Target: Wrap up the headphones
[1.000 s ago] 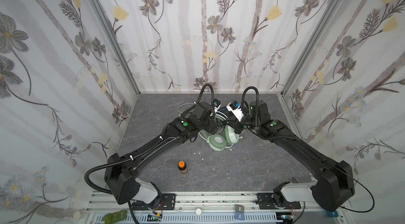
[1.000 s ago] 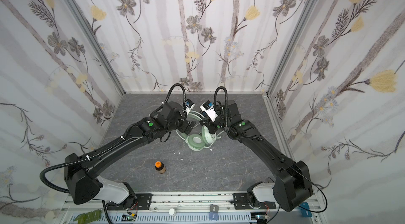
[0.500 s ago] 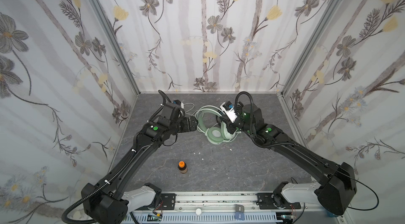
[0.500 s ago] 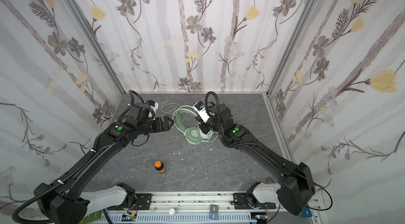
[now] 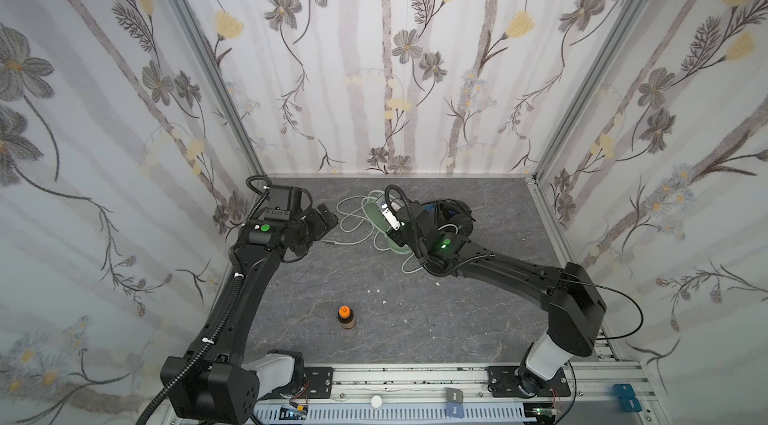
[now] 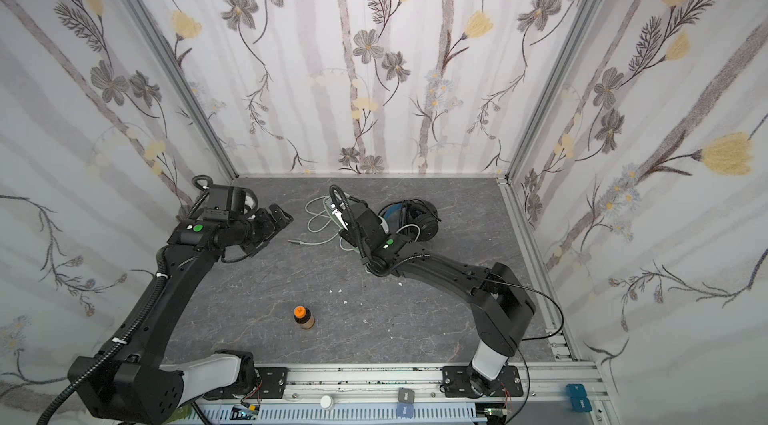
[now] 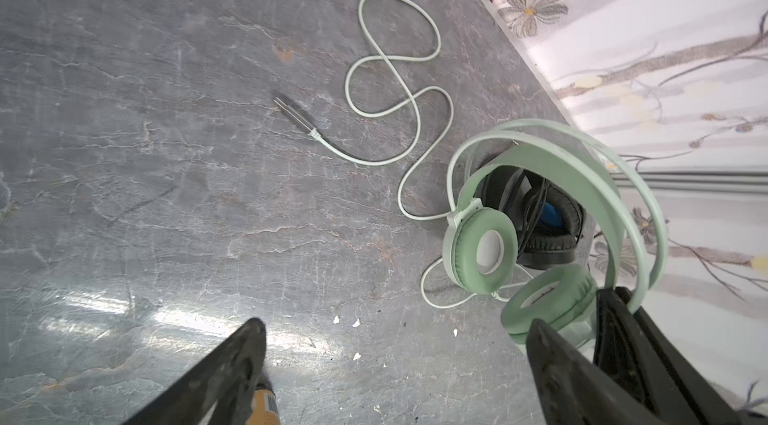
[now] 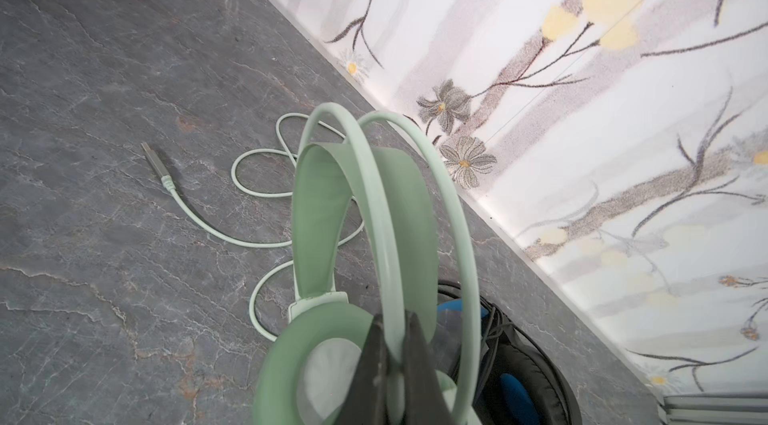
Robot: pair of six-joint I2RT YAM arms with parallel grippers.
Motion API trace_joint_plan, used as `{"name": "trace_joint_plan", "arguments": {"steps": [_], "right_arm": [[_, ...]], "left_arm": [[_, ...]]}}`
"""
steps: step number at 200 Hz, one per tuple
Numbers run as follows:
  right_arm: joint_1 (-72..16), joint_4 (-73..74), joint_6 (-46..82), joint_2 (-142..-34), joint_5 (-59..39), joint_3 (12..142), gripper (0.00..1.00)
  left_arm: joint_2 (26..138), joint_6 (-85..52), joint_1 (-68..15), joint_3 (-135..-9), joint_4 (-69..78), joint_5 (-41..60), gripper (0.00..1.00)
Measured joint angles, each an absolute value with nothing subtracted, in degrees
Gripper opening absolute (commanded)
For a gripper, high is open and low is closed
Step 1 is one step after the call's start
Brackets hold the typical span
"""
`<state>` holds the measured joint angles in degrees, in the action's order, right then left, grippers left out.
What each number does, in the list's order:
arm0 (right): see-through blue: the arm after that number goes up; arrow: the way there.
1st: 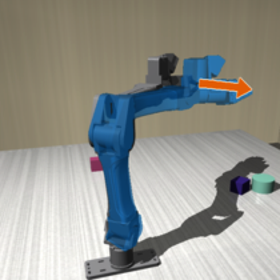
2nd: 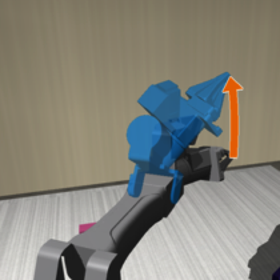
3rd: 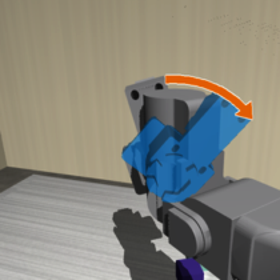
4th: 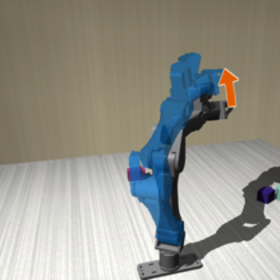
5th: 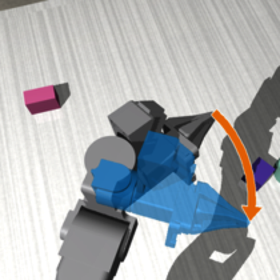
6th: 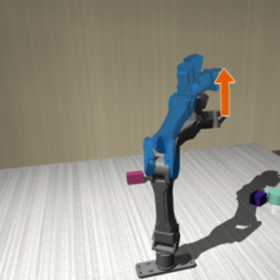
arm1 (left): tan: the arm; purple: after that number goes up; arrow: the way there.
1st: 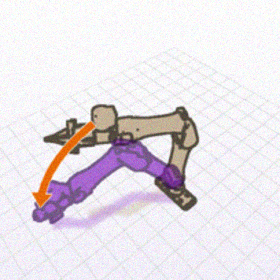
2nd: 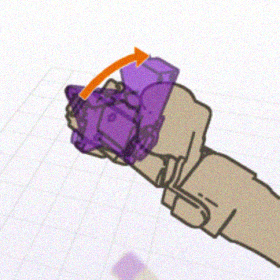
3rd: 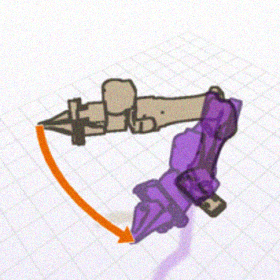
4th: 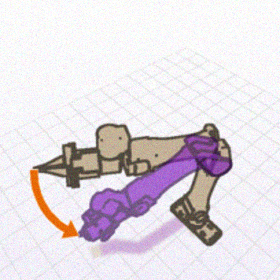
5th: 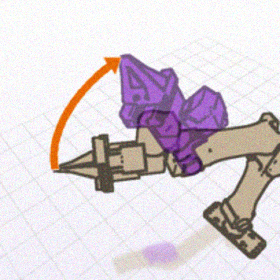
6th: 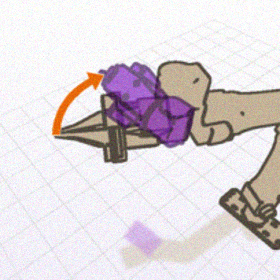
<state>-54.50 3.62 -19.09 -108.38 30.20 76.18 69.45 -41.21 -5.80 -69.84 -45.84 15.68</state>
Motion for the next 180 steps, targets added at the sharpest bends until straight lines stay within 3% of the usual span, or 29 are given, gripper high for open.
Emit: {"name": "trace_joint_plan", "arguments": {"steps": [25, 78, 99, 123, 146, 180], "right_arm": [[-58.3, 4.7, -20.0, -113.8, 35.1, 78.2, 0.00], [-65.2, 4.9, -18.4, -120.4, 41.5, 81.0, 0.00], [-68.2, 5.0, -17.1, -121.8, 42.5, 81.3, 0.12], [-69.9, 5.1, -16.0, -122.1, 42.4, 80.9, 0.34], [-71.0, 5.5, -15.0, -122.0, 42.9, 78.9, 0.46], [-72.8, 6.7, -14.0, -120.4, 40.9, 75.8, 0.49]], "left_arm": [[69.3, -40.9, -1.8, -68.3, -45.9, 16.5, 0.99], [66.5, -41.4, -1.4, -62.2, -45.0, 17.5, 0.99], [65.2, -41.6, -1.4, -61.0, -45.3, 17.6, 0.99], [64.8, -41.6, -1.4, -60.9, -45.6, 17.6, 0.99], [65.1, -41.7, -1.4, -60.4, -45.5, 17.6, 0.99], [66.3, -42.2, -1.4, -58.2, -45.0, 18.0, 0.99]]}}
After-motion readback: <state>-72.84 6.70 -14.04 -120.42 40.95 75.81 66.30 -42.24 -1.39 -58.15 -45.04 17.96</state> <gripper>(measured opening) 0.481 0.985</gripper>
